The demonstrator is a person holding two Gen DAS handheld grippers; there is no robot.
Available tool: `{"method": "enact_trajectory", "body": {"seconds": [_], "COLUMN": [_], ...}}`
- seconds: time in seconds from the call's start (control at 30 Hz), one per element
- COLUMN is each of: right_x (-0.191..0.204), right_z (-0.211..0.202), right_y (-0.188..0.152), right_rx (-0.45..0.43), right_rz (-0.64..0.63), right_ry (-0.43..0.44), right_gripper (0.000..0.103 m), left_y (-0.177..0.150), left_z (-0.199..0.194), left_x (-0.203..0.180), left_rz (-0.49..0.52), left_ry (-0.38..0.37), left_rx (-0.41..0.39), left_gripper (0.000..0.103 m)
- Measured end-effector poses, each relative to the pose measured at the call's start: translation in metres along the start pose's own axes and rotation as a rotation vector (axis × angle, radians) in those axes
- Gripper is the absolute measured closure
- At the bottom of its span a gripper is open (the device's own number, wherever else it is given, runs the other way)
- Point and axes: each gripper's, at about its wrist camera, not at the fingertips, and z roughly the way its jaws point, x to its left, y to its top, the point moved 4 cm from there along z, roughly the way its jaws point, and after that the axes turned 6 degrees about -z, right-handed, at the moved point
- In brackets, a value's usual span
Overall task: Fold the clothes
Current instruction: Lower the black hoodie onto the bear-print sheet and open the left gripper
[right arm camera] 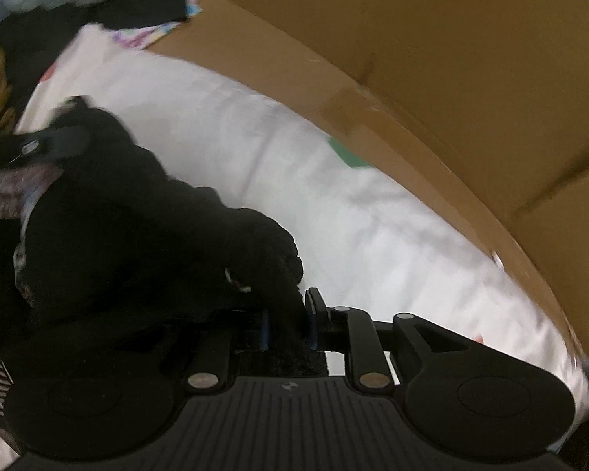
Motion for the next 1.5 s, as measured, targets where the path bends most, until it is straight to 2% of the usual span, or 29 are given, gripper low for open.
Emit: {"method": "enact_trajectory", "body": {"seconds": [0.07, 0.13, 0.23, 0.3, 0.4, 0.47, 0.57, 0.7, 0.8, 0.87, 0.97, 1.07, 1.13, 1.27, 1.4, 1.5], "right_x": [-0.001, -0.007, -0.018, -0.023, -0.026, -0.023, -0.015, 0.005, 0.025, 0.043, 0.061, 0.082, 0.093, 0.109, 0.120, 0.127], "right_z": [-0.002, -0.013, -0.031, -0.046, -0.069, -0.078, -0.083, -0.082, -0.081, -0.083, -0.078, -0.068, -0.060, -0.043, -0.028, -0.018], "right_y": [0.002, -0.001, -0.011, -0.024, -0.054, -0.077, -0.112, -0.153, -0.176, -0.186, -0.199, -0.212, -0.220, -0.230, -0.236, -0.236], "right_rx": [-0.009, -0.053, -0.118, -0.157, -0.210, -0.218, -0.209, -0.201, -0.235, -0.260, -0.269, -0.254, -0.242, -0.221, -0.204, -0.205], "right_rz": [0.001, 0.056, 0.144, 0.209, 0.314, 0.369, 0.418, 0.503, 0.568, 0.586, 0.640, 0.668, 0.681, 0.733, 0.819, 0.839], "right_ry": [-0.013, -0.024, -0.039, -0.050, -0.039, 0.001, 0.043, 0.110, 0.169, 0.219, 0.272, 0.298, 0.307, 0.322, 0.314, 0.322], "right_gripper": [0.063, 0.052, 0.048, 0.048, 0.047, 0.047, 0.047, 0.047, 0.047, 0.047, 0.047, 0.047, 0.047, 0.047, 0.047, 0.047], "left_y": [0.004, 0.007, 0.012, 0.014, 0.010, 0.004, -0.009, -0.036, -0.055, -0.071, -0.095, -0.119, -0.132, -0.156, -0.173, -0.188], "left_z": [0.001, -0.009, -0.028, -0.042, -0.064, -0.082, -0.110, -0.146, -0.165, -0.178, -0.194, -0.203, -0.206, -0.216, -0.231, -0.240], "left_x": [0.006, 0.009, 0.015, 0.021, 0.035, 0.052, 0.079, 0.108, 0.123, 0.129, 0.130, 0.127, 0.129, 0.145, 0.158, 0.160], "left_rz": [-0.004, -0.010, -0.011, -0.007, 0.028, 0.043, 0.066, 0.116, 0.107, 0.107, 0.120, 0.149, 0.142, 0.064, 0.003, 0.004], "left_ry": [0.029, 0.016, -0.012, -0.028, 0.003, 0.035, 0.105, 0.198, 0.235, 0.232, 0.247, 0.267, 0.280, 0.281, 0.278, 0.279], "left_rx": [0.020, 0.014, -0.002, -0.010, -0.015, -0.011, -0.020, -0.010, 0.015, 0.042, 0.073, 0.087, 0.095, 0.139, 0.143, 0.158], "left_gripper": [0.080, 0.072, 0.062, 0.058, 0.055, 0.054, 0.044, 0.043, 0.043, 0.042, 0.035, 0.034, 0.029, 0.029, 0.027, 0.026]}}
